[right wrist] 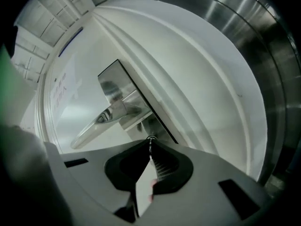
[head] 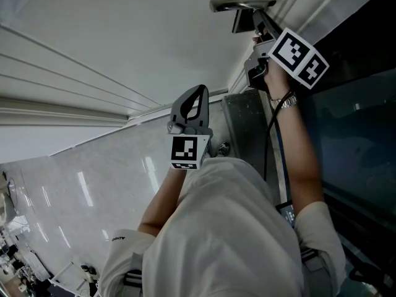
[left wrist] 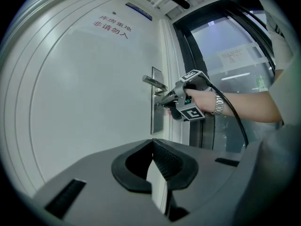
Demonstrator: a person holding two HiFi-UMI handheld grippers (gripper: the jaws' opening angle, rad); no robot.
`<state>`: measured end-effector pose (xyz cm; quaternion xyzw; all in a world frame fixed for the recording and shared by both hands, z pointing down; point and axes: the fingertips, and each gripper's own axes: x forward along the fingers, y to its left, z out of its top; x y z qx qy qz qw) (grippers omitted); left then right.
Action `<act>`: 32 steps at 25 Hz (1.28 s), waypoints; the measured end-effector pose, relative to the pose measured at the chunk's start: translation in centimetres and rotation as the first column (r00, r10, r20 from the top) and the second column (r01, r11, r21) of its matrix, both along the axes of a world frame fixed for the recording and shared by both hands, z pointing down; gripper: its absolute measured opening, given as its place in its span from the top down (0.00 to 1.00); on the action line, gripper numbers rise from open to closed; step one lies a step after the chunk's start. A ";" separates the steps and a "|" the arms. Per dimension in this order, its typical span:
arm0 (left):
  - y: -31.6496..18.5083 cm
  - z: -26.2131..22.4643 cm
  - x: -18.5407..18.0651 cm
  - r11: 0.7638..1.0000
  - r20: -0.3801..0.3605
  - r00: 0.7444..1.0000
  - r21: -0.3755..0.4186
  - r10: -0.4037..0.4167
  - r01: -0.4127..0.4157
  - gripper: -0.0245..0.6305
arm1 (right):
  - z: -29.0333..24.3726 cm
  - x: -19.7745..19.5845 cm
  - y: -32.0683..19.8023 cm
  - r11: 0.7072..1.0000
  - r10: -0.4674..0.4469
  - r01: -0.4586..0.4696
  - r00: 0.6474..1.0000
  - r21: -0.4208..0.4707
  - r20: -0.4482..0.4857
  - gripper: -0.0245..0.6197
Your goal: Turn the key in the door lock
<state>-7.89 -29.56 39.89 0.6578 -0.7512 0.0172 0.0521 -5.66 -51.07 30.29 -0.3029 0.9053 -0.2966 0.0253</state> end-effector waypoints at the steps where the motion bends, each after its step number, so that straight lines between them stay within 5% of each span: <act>1: 0.0 0.0 0.0 1.000 -0.001 1.000 0.000 0.000 0.000 0.95 | 0.0 0.0 0.0 1.000 -0.003 0.003 1.000 -0.016 0.015 0.94; 7: -0.3 0.0 0.0 1.000 -0.005 1.000 0.003 0.004 -0.004 0.95 | 0.1 0.2 0.0 0.995 -0.003 0.013 0.995 -0.102 0.099 0.95; 21: -0.9 0.0 0.0 1.000 -0.005 1.000 -0.001 0.013 -0.013 0.95 | 0.4 0.4 -0.2 0.917 0.042 0.102 0.936 -0.384 0.349 0.94; 32: -1.0 0.4 0.2 1.000 -0.004 1.000 -0.010 0.016 -0.016 0.95 | 0.6 0.4 0.0 0.946 -0.027 0.125 0.950 -0.298 0.313 0.89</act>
